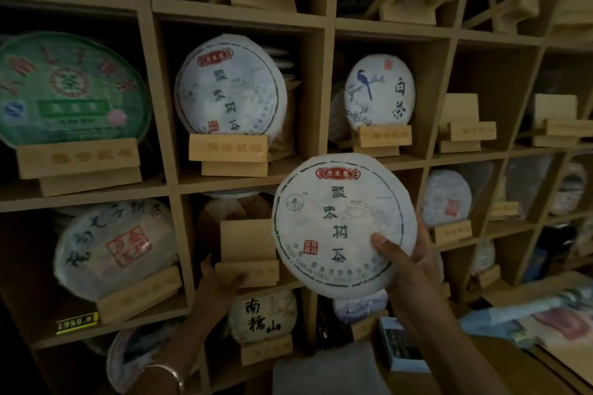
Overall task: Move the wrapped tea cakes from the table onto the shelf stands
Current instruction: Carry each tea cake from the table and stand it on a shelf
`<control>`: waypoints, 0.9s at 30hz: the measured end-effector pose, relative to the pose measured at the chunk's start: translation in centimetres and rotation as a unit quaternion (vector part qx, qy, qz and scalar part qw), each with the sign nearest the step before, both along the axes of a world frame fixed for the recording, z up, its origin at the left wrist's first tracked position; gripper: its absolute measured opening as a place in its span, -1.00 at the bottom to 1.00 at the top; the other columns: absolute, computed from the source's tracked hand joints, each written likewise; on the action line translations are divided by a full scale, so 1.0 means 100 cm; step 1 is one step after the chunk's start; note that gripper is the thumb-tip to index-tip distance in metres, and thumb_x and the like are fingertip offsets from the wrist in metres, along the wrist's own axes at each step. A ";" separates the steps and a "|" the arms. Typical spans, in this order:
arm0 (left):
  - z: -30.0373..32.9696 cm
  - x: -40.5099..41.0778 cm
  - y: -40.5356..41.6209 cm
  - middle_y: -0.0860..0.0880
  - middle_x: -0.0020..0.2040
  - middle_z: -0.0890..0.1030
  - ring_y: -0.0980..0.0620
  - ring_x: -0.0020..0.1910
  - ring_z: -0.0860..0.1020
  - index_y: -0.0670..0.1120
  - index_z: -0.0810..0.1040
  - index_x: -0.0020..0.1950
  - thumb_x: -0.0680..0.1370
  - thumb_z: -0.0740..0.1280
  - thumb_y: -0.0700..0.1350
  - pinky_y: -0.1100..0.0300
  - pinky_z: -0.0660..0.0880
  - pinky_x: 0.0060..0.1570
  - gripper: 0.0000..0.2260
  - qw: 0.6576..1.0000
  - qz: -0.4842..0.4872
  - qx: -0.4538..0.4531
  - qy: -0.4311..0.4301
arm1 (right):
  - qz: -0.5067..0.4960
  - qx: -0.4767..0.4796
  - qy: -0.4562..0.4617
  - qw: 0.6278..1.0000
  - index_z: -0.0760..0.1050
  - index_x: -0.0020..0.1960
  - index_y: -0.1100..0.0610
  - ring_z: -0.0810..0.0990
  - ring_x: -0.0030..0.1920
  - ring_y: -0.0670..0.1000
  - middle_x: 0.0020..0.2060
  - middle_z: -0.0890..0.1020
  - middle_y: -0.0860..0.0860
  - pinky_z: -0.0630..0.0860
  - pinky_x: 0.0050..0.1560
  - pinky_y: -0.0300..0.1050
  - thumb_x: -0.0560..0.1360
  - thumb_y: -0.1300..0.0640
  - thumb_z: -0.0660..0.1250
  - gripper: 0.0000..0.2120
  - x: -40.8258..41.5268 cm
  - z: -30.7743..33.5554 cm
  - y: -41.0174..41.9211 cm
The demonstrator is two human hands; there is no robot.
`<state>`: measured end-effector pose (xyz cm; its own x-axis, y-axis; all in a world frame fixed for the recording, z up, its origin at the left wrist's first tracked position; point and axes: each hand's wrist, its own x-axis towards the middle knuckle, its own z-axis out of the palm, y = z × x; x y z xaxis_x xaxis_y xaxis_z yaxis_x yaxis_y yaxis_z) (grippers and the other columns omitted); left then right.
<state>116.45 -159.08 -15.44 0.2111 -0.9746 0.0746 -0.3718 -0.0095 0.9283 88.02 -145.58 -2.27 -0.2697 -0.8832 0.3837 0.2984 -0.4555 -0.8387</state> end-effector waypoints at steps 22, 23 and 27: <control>0.003 0.013 0.008 0.11 0.07 0.58 0.11 -0.03 0.58 0.29 0.45 -0.02 0.16 0.60 0.16 0.22 0.61 -0.34 -0.50 0.991 -0.063 0.003 0.121 | 0.031 -0.035 -0.024 0.999 0.38 0.42 -0.16 0.59 0.26 0.04 0.30 0.59 -0.02 0.65 0.04 0.09 0.41 0.22 0.37 -0.36 -0.028 0.007 -0.028; 0.010 0.013 0.014 0.09 0.08 0.58 0.10 -0.02 0.59 0.25 0.45 0.01 0.16 0.61 0.16 0.21 0.61 -0.33 -0.48 0.990 -0.069 0.003 0.125 | 0.035 -0.041 -0.025 0.998 0.39 0.42 -0.17 0.60 0.25 0.03 0.30 0.59 -0.02 0.64 0.03 0.09 0.41 0.23 0.37 -0.37 -0.028 0.011 -0.028; 0.048 0.008 0.042 0.07 0.02 0.65 0.03 0.00 0.61 0.21 0.53 0.01 0.13 0.64 0.20 0.15 0.62 -0.31 -0.46 0.983 -0.094 0.001 0.159 | 0.048 -0.072 -0.032 0.996 0.38 0.43 -0.13 0.61 0.24 0.03 0.30 0.59 -0.02 0.65 -0.02 0.02 0.43 0.24 0.36 -0.38 -0.026 0.028 -0.026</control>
<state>117.20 -154.85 -10.59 0.0405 -0.9987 0.0319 -0.0586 0.0295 0.9978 85.43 -148.17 0.53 -0.2152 -0.8431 0.4928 0.3969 -0.5366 -0.7447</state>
